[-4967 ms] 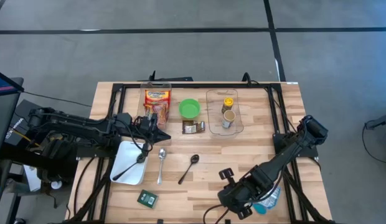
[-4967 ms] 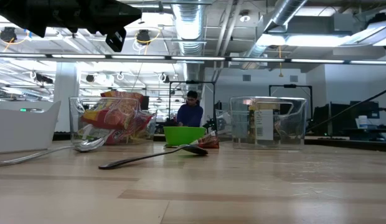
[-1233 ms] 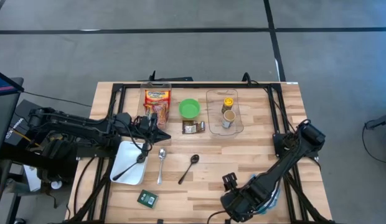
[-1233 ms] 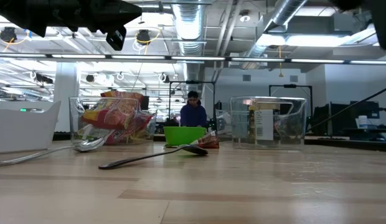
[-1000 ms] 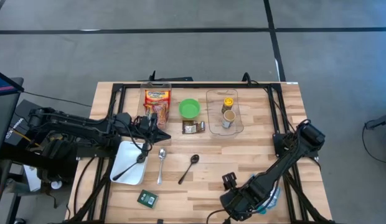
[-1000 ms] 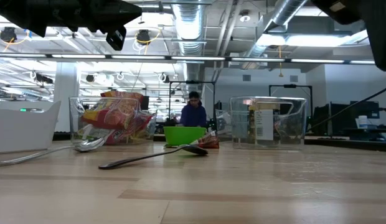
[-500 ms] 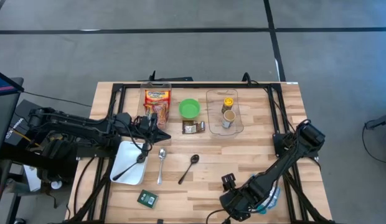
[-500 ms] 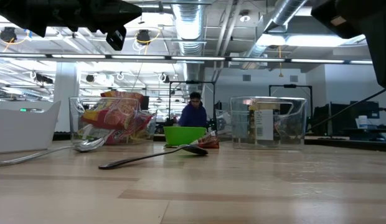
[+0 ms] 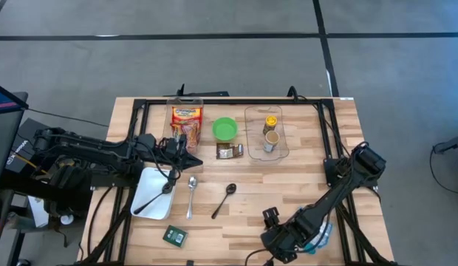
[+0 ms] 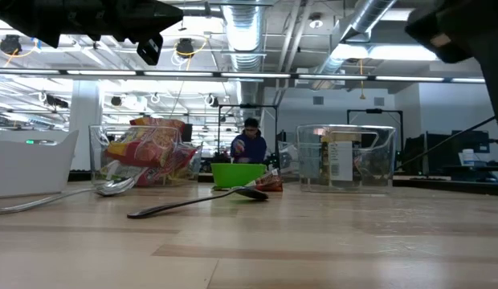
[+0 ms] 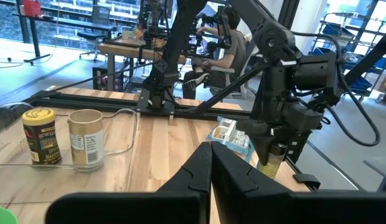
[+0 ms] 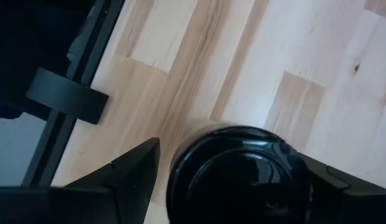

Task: Pick & Place Food Item

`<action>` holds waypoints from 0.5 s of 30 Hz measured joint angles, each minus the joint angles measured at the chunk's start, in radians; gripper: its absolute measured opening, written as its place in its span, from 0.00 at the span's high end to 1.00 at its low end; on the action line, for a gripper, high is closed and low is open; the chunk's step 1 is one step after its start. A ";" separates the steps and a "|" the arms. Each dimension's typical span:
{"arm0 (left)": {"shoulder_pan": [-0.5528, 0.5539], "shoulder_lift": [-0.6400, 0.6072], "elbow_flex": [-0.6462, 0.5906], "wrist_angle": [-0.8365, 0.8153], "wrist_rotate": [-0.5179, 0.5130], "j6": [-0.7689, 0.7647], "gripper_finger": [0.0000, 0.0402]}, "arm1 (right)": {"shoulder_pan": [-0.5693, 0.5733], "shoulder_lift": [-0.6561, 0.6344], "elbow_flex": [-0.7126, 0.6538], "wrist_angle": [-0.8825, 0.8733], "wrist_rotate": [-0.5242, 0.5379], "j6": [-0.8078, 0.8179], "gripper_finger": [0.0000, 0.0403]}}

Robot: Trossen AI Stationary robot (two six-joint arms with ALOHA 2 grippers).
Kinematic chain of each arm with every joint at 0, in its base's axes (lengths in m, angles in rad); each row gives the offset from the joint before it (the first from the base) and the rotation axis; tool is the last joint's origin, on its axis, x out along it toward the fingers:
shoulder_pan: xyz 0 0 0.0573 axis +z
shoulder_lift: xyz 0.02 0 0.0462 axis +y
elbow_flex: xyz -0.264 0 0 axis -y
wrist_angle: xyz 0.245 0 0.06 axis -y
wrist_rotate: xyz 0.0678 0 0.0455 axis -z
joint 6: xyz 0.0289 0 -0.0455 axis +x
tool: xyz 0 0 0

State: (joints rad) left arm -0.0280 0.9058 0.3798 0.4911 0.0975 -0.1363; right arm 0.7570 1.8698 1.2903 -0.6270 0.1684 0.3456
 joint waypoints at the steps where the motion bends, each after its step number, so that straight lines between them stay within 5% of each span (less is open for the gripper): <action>1: 0.000 0.000 0.000 0.000 0.000 0.000 1.00 | 0.000 0.000 -0.006 0.006 0.000 -0.002 0.31; 15: 0.000 0.000 0.000 0.000 0.000 0.000 1.00 | 0.000 0.000 -0.006 0.015 -0.005 0.003 0.31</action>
State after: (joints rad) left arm -0.0277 0.9058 0.3798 0.4911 0.0976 -0.1362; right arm 0.7570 1.8698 1.2846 -0.6118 0.1635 0.3489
